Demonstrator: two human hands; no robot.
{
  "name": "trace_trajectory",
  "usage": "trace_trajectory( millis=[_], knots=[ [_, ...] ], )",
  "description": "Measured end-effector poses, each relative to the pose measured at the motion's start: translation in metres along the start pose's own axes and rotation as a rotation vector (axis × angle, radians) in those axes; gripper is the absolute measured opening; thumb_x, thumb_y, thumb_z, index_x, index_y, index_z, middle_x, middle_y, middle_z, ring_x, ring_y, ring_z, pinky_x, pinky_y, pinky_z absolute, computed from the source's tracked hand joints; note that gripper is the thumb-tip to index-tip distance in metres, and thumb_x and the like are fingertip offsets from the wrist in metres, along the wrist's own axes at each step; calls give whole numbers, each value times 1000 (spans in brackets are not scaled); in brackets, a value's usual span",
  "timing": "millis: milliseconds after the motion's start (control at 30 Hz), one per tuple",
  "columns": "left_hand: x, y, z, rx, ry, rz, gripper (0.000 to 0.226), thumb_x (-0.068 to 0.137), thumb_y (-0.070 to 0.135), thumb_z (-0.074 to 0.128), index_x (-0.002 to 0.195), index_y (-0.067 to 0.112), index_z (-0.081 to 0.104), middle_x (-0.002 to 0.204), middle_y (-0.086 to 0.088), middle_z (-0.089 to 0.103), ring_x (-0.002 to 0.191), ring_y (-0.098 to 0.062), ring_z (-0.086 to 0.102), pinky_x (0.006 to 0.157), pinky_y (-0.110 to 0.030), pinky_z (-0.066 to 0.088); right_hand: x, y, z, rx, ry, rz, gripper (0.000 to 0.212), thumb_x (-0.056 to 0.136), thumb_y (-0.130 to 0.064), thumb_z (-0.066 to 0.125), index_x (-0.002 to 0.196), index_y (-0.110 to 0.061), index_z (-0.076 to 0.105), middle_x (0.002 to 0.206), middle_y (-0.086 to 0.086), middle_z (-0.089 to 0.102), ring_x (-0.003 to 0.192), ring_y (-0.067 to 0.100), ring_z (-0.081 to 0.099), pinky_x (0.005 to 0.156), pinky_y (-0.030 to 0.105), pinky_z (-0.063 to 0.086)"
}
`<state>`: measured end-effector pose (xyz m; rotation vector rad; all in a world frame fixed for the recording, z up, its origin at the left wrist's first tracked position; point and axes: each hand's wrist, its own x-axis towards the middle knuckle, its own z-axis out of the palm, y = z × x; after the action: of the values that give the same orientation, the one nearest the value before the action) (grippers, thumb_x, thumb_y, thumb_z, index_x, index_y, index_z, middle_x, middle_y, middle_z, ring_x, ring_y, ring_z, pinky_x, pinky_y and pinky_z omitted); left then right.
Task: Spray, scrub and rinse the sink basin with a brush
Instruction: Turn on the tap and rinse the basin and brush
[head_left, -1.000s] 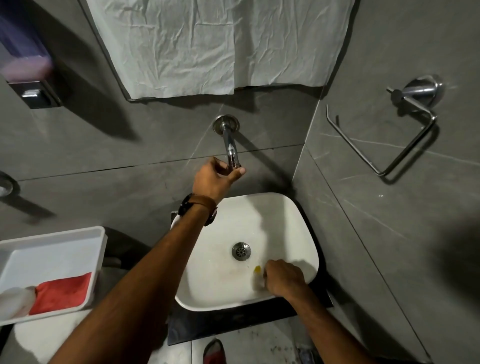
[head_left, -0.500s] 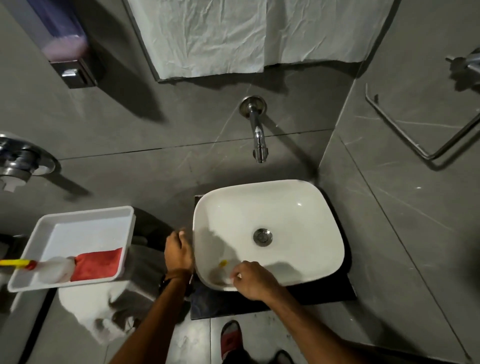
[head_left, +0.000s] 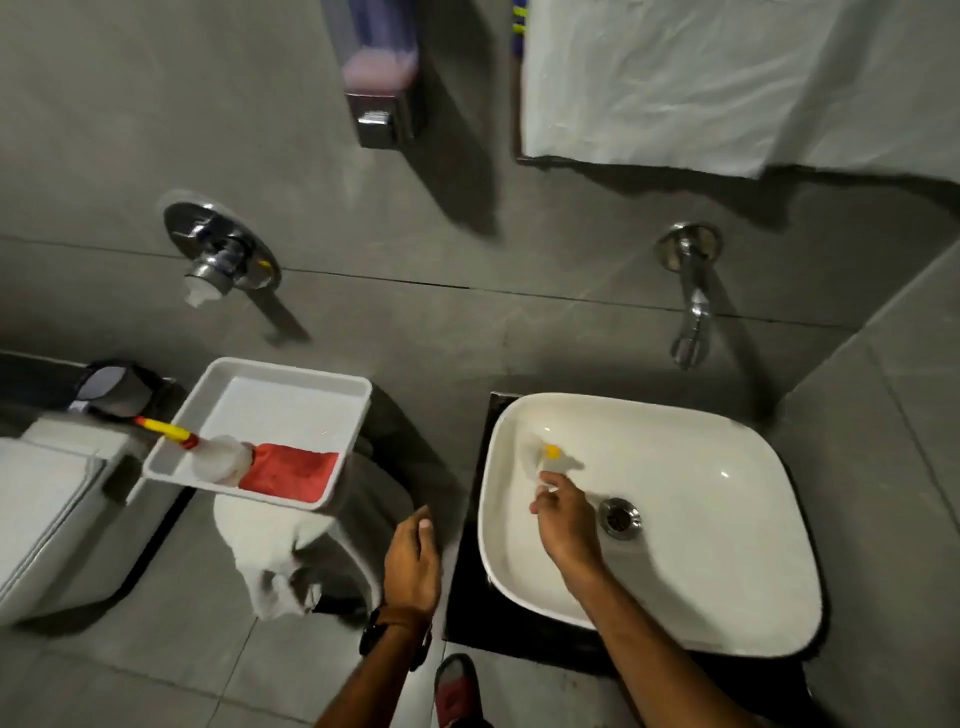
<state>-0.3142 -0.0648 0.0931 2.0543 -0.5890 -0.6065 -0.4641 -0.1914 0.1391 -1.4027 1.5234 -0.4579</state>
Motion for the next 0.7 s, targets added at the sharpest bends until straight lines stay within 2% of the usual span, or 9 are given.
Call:
trace_trajectory(
  millis=[67, 167, 267, 367, 533, 700],
  knots=[
    [8, 0, -6, 8, -1, 7, 32, 102, 20, 46, 128, 8, 60, 129, -9, 63, 123, -25, 57, 101, -26, 38, 3, -12, 7, -31, 85, -71, 26, 102, -19, 54, 123, -22, 69, 99, 7, 78, 96, 28, 71, 83, 36, 54],
    [21, 3, -8, 59, -34, 41, 39, 103, 24, 43, 138, 8, 52, 142, -5, 54, 134, -21, 48, 108, -23, 32, 0, -31, 23, -81, 152, -200, 20, 101, -27, 57, 115, -27, 72, 86, -4, 76, 84, 23, 70, 69, 34, 50],
    [44, 3, -16, 148, -3, 89, 49, 104, 28, 39, 149, 9, 38, 158, -3, 33, 149, -17, 25, 122, -28, 19, 2, -51, 47, -156, 87, -324, 20, 101, -27, 58, 115, -31, 72, 91, -7, 76, 83, 15, 69, 68, 29, 50],
    [76, -9, -30, 165, 61, 58, 54, 103, 30, 39, 152, 10, 30, 162, -4, 25, 151, -18, 18, 124, -36, 17, 13, -73, 79, -283, -26, -388, 25, 101, -25, 58, 121, -33, 71, 98, -6, 78, 80, 9, 67, 62, 17, 44],
    [131, -46, -64, 315, 201, -42, 62, 102, 33, 37, 155, 6, 19, 164, -10, 17, 152, -24, 12, 124, -35, 11, 48, -105, 149, -509, -204, -477, 33, 100, -17, 55, 129, -24, 69, 126, 1, 73, 113, 25, 67, 90, 31, 49],
    [173, -86, -97, 353, 269, -147, 67, 101, 42, 29, 156, 7, 14, 165, -11, 14, 153, -25, 10, 125, -36, 10, 90, -126, 245, -735, -417, -576, 40, 104, -19, 44, 142, -20, 56, 137, 7, 64, 119, 29, 63, 100, 39, 50]
  ],
)
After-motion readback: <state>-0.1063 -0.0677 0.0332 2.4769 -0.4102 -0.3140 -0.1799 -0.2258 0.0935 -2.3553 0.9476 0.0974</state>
